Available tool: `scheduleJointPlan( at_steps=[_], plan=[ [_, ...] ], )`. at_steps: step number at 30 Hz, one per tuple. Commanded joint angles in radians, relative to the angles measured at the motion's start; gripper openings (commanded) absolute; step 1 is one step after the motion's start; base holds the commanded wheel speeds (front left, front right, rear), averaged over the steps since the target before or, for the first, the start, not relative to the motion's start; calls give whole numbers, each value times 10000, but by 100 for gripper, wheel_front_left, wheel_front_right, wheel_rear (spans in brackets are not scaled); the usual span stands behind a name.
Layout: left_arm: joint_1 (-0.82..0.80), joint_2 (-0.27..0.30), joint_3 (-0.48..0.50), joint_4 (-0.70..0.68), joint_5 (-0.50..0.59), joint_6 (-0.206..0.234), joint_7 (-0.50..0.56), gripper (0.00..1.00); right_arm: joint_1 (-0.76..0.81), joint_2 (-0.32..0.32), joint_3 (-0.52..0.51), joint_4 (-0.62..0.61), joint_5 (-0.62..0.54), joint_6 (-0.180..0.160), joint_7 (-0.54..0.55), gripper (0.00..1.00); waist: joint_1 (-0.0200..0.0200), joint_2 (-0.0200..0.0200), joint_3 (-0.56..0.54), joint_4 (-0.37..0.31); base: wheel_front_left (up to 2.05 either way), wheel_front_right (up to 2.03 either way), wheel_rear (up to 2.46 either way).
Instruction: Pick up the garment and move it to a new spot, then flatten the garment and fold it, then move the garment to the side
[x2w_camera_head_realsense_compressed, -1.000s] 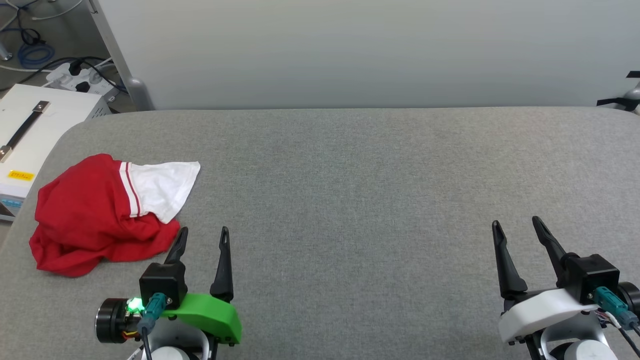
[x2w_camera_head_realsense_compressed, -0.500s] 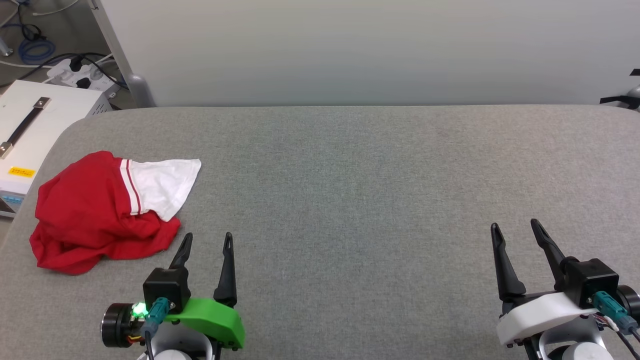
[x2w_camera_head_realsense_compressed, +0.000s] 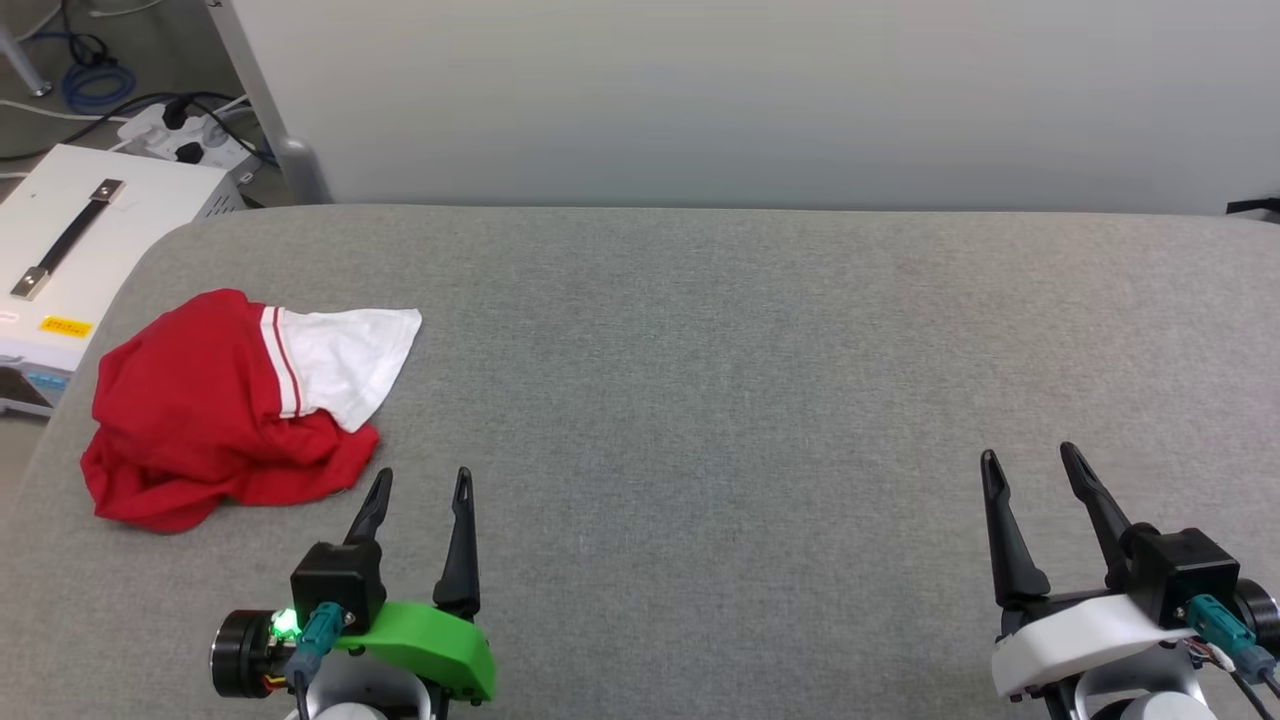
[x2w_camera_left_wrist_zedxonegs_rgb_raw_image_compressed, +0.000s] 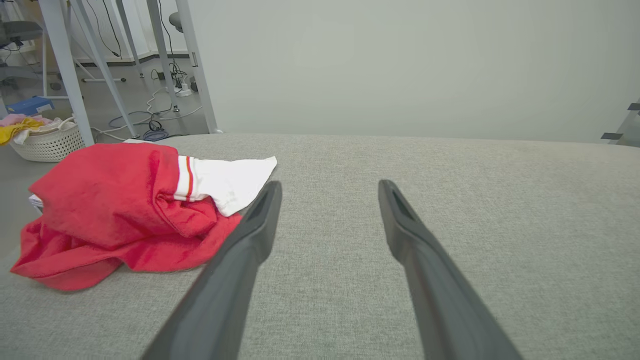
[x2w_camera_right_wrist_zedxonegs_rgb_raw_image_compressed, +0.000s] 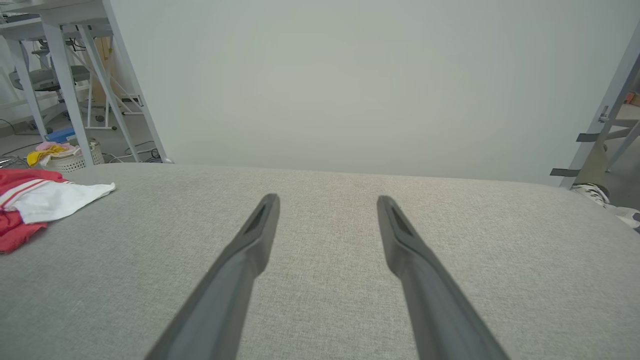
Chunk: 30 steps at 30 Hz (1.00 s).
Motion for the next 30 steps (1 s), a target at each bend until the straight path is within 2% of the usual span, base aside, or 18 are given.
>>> scheduleJointPlan(
  at_steps=[1, 15, 29, 30],
  plan=[
    [92, -30, -7, 41, -76, -25, -127, 100, 153, -4, 44, -1, 90, -6, -101, 100, 0, -1, 8, 123, 0, 0, 0],
    [119, -34, -12, 218, -75, -58, -416, 100, 265, -4, 666, 84, 275, -6, -386, 100, 0, -1, 12, 1377, 0, 0, 0],
    [181, -39, -67, 443, -56, -213, -710, 100, 338, -4, 1131, 203, 504, -7, -676, 100, 0, -1, -16, 2958, 0, 0, 0],
    [190, -40, -106, 480, -60, -247, -759, 100, 349, -4, 1200, 216, 547, -7, -724, 100, 0, -1, -12, 3236, 0, 0, 0]
  ],
)
